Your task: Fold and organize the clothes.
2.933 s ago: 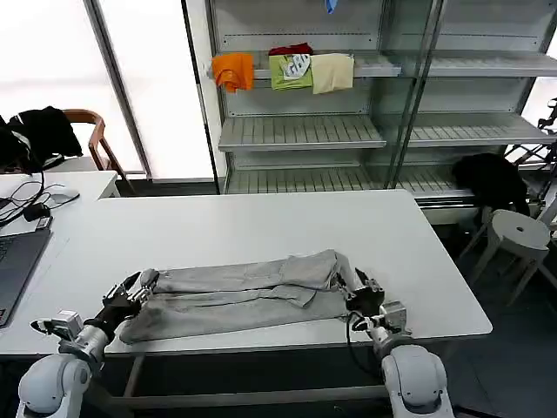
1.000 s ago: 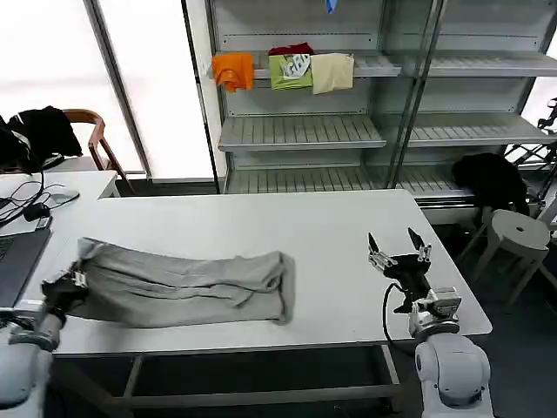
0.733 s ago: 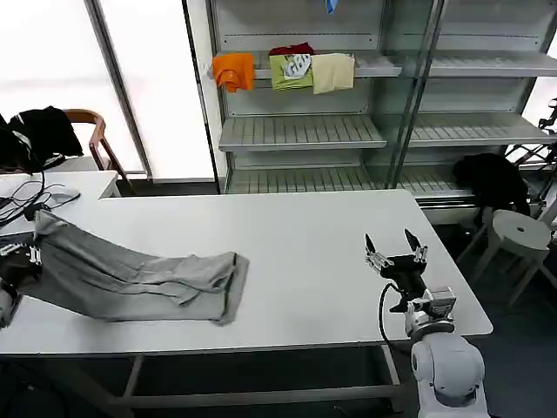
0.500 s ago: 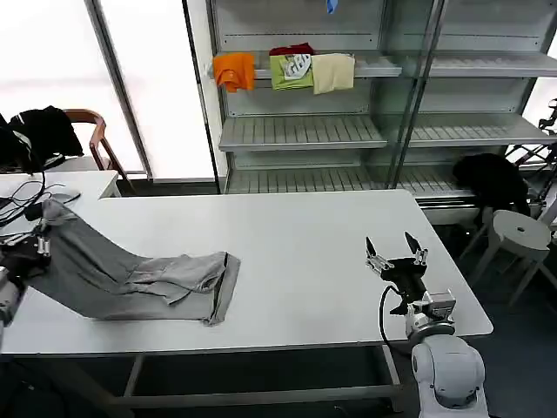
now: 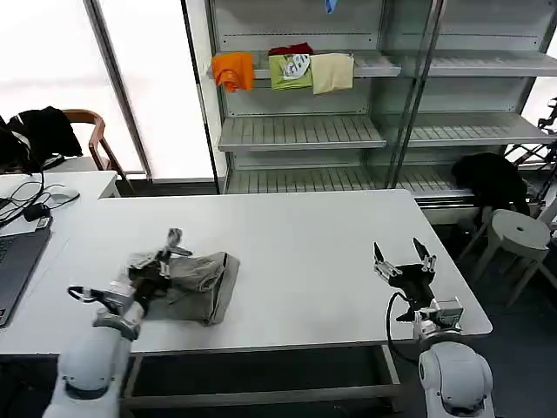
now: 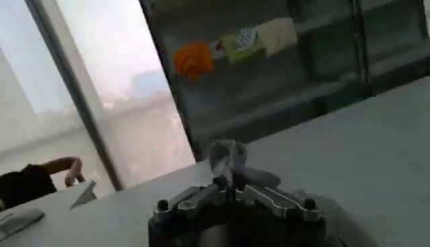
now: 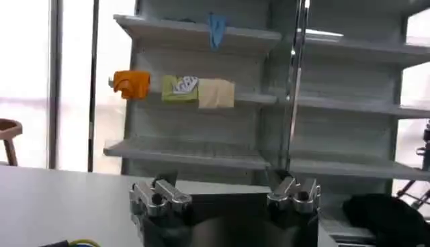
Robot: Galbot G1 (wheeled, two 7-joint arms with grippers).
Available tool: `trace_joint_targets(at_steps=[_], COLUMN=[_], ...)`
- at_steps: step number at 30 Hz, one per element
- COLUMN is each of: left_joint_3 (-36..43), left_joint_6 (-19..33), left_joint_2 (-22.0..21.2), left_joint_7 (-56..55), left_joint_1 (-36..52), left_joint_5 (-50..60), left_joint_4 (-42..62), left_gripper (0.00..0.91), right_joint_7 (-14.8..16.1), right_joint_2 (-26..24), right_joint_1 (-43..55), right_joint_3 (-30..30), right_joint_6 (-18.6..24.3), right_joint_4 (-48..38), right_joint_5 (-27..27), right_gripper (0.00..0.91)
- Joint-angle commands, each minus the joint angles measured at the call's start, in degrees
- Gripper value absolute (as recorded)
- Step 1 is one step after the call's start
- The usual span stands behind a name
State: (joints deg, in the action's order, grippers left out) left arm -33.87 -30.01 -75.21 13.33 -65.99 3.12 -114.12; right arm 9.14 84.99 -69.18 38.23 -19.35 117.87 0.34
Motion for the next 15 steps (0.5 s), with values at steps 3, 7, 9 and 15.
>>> trace_joint_targets(at_steps=[3,7,9,15], left_joint_3=[9.9,9.8,9.3,8.8], left_joint_6=[-3.1,-3.1,-3.1,-3.1], left_joint_2=[-8.0,-8.7,-9.3,-11.4], left_joint_7=[-3.7,-4.5,-4.6,-6.0], left_joint_1=[0.1,0.5,0.8,2.2], left_joint_5=[2.8,3.2,3.3,3.6], left_joint_4=[-1.0,0.6,1.7,4.2], left_gripper=[0.010,0.010,0.010,0.010], right_joint_7=[-0.1,-0.1,-0.1,-0.2], right_joint_2=[0.1,0.3,0.4,0.9], right_joint_1=[-0.5,-0.7,-0.8,-1.0], right_joint_3=[0.2,0.0,-0.2,-0.8], right_joint_6=[0.4,0.6,0.8,1.3], right_joint_4=[0.0,-0.1,-0.2,-0.6], right_joint_5=[0.0,0.0,-0.1,-0.5], right_gripper=[0.907,0.907,0.907,0.907])
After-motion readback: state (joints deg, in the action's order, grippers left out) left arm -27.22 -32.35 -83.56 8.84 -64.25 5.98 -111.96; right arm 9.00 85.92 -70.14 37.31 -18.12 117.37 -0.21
